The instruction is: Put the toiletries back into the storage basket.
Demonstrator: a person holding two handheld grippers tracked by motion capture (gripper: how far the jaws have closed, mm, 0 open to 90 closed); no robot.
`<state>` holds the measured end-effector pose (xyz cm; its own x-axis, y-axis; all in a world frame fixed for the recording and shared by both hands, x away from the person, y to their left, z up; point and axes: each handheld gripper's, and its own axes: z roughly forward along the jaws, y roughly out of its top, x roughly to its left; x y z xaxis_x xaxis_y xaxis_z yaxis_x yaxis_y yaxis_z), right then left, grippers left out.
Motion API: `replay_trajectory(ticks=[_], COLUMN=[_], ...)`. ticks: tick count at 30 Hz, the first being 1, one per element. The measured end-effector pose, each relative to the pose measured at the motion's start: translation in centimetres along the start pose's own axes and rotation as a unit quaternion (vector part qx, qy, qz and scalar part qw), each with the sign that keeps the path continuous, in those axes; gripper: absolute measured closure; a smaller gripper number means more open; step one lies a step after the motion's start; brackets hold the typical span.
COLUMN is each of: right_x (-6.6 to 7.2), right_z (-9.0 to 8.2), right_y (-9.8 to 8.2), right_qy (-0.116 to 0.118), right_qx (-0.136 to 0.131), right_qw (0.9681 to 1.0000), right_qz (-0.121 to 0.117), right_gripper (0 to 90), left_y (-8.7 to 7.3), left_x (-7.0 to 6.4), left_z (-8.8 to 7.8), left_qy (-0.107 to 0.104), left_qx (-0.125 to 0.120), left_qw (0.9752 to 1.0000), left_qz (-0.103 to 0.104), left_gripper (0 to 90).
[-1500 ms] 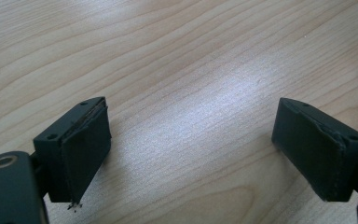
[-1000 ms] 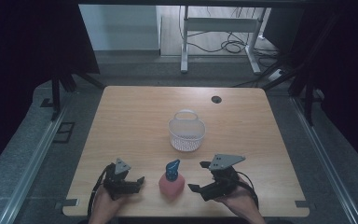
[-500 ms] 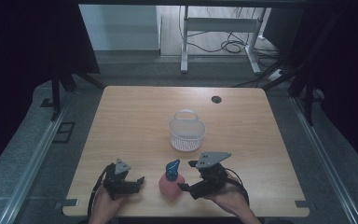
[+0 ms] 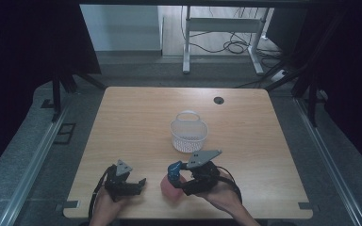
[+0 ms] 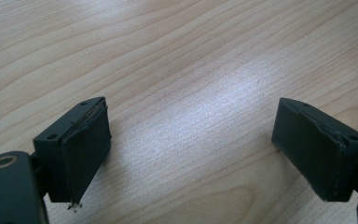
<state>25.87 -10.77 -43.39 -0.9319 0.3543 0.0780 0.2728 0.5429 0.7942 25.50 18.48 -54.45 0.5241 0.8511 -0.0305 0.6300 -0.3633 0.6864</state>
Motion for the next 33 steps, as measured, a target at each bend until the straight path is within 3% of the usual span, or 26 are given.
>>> replay_trajectory(ticks=[10, 12, 16, 33], right_x=[0.1, 0.3, 0.4, -1.1], right_z=[1.7, 1.6, 1.4, -0.7], right_y=[0.5, 0.6, 0.7, 2.9], right_qy=[-0.007, -0.017, -0.015, -0.018], right_qx=[0.021, 0.020, 0.017, 0.010], right_qw=[0.9996, 0.9994, 0.9995, 0.9997], right_qz=[-0.016, -0.021, -0.022, -0.011], right_gripper=[51.1, 52.6, 52.7, 52.7], left_y=[0.0, 0.0, 0.0, 0.0], left_x=[0.0, 0.0, 0.0, 0.0], left_z=[0.0, 0.0, 0.0, 0.0], left_qy=[0.000, 0.000, 0.000, 0.000], left_qx=[0.000, 0.000, -0.001, 0.000], left_qw=[1.0000, 1.0000, 1.0000, 1.0000], left_qz=[0.000, 0.000, -0.001, -0.001], left_gripper=[11.3, 11.3, 11.3, 11.3])
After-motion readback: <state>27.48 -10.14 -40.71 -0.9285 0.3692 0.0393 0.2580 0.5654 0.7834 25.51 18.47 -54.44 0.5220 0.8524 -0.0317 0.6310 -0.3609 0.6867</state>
